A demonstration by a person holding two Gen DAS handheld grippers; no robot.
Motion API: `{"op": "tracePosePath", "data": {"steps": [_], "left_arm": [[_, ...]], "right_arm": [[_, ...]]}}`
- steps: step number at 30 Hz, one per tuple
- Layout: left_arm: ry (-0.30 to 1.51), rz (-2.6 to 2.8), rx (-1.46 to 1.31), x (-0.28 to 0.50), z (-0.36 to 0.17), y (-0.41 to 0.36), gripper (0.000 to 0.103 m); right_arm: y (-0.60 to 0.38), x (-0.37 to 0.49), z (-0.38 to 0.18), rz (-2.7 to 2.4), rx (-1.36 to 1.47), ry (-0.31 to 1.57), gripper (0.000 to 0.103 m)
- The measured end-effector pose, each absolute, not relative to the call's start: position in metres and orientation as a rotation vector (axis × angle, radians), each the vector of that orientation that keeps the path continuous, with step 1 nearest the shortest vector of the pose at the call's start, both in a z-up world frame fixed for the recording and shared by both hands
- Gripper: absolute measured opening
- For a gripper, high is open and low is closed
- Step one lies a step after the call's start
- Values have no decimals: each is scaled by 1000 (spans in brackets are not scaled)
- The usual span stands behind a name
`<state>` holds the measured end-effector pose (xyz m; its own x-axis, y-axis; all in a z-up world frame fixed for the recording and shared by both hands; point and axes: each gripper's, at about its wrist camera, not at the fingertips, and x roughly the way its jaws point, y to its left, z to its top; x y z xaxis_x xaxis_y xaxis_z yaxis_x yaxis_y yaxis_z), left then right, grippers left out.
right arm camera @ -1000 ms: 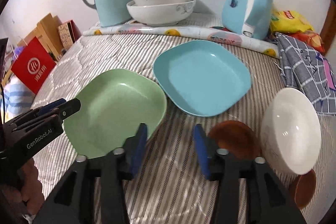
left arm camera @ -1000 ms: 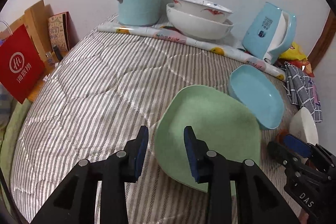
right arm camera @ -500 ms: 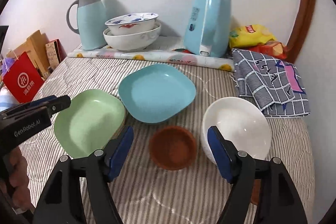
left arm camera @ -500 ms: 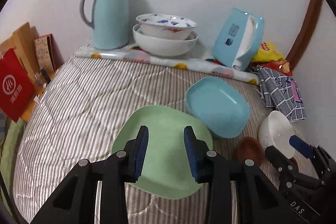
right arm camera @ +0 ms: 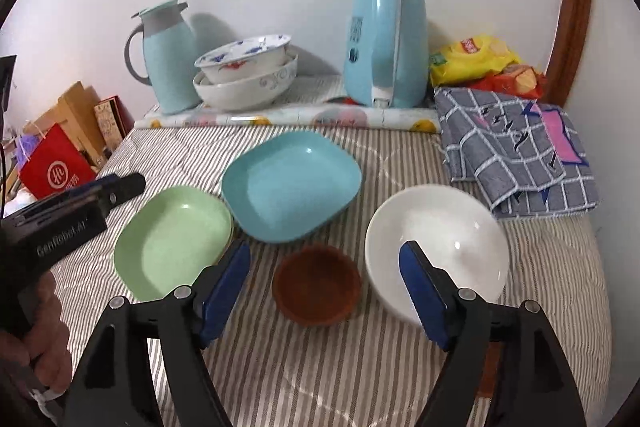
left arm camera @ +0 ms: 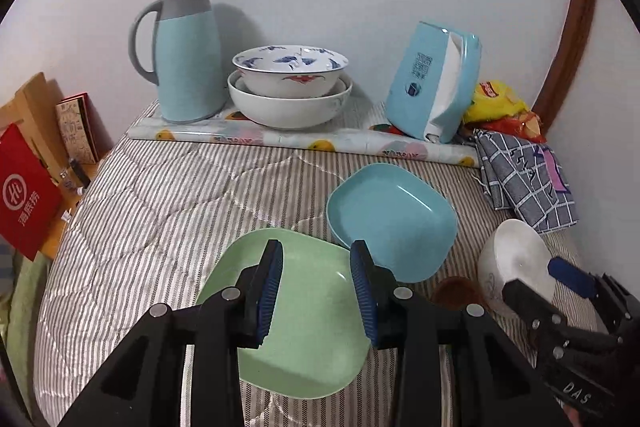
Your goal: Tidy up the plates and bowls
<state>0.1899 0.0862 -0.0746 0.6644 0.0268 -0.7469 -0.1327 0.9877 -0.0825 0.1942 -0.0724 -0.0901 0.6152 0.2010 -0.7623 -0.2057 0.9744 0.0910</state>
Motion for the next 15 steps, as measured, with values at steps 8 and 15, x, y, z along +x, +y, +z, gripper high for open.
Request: {"op": "tracePosePath", "data": {"steps": [8, 15], "left_arm": [[835, 103, -132, 205, -71, 86, 33], [847, 106, -147, 225, -74, 87, 33]], "right_arm": [[-78, 215, -79, 215, 42, 837, 76], [-85, 240, -80, 207, 64, 861, 76]]}}
